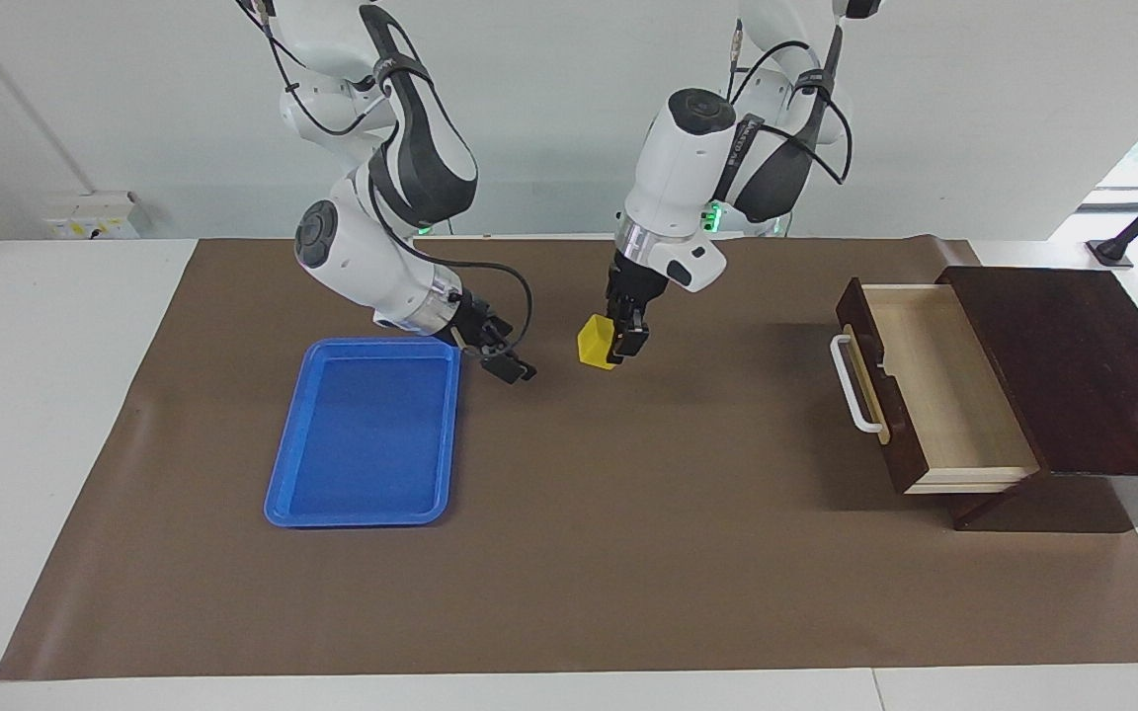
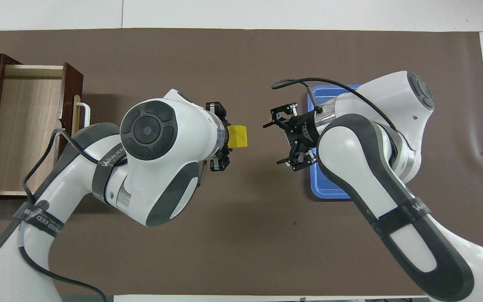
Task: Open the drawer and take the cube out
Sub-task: 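Close the right gripper on the yellow cube held by the left gripper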
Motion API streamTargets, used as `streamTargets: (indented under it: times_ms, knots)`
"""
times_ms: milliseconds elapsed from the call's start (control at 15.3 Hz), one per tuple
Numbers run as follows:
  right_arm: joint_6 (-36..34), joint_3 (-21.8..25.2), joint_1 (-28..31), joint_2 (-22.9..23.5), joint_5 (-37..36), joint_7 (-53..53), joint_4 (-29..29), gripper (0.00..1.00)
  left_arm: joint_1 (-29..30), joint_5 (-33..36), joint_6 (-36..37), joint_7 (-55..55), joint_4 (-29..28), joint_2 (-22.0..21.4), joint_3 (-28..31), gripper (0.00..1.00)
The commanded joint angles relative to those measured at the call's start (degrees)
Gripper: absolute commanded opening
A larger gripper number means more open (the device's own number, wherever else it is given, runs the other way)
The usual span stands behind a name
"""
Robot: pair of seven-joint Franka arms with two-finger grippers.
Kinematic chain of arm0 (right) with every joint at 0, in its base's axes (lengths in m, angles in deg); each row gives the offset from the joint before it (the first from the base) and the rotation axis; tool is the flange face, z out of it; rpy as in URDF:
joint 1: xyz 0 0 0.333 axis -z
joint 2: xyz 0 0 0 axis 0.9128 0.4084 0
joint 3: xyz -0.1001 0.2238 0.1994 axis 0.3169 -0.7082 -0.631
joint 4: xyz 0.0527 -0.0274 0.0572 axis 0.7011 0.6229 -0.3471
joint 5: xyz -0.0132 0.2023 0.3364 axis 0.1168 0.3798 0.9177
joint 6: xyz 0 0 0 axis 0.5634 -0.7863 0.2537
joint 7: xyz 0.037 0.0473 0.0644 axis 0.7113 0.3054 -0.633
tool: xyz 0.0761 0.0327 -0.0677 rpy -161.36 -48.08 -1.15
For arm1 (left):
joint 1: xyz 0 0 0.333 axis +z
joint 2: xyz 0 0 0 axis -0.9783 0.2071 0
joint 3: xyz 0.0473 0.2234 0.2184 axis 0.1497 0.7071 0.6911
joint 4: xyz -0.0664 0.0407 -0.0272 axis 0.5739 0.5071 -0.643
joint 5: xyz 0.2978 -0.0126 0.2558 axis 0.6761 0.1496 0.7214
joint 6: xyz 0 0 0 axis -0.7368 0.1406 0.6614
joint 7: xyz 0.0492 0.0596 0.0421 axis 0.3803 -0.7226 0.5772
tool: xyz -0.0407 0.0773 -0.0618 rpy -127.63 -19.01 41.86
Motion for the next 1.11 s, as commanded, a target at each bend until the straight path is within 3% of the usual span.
streamTargets:
  times_ms: [0,131,523,1046]
  knots:
    - [0.8,0.2,-0.6,2.1,4.2,1.4,-0.6,1.0,-2.8,-1.0,-4.6,3.2,-2.5,-0.5,1.1,0.0]
    - [-1.7,0.3,-0.2,2.6,7.9,1.5,-1.3,1.0,-3.4,-1.0,-4.9,3.9,-3.3,-0.6,1.1,0.0]
    - [-1.5,0.3,-0.7,3.4,8.0,3.0,-3.8,1.0,-3.7,-1.0,-6.1,4.1,-6.3,-1.6,1.1,0.0]
    - [-1.1,0.3,-2.4,2.6,8.2,3.3,-1.4,1.0,-3.7,-1.0,-6.1,4.1,-6.4,-1.7,1.1,0.0]
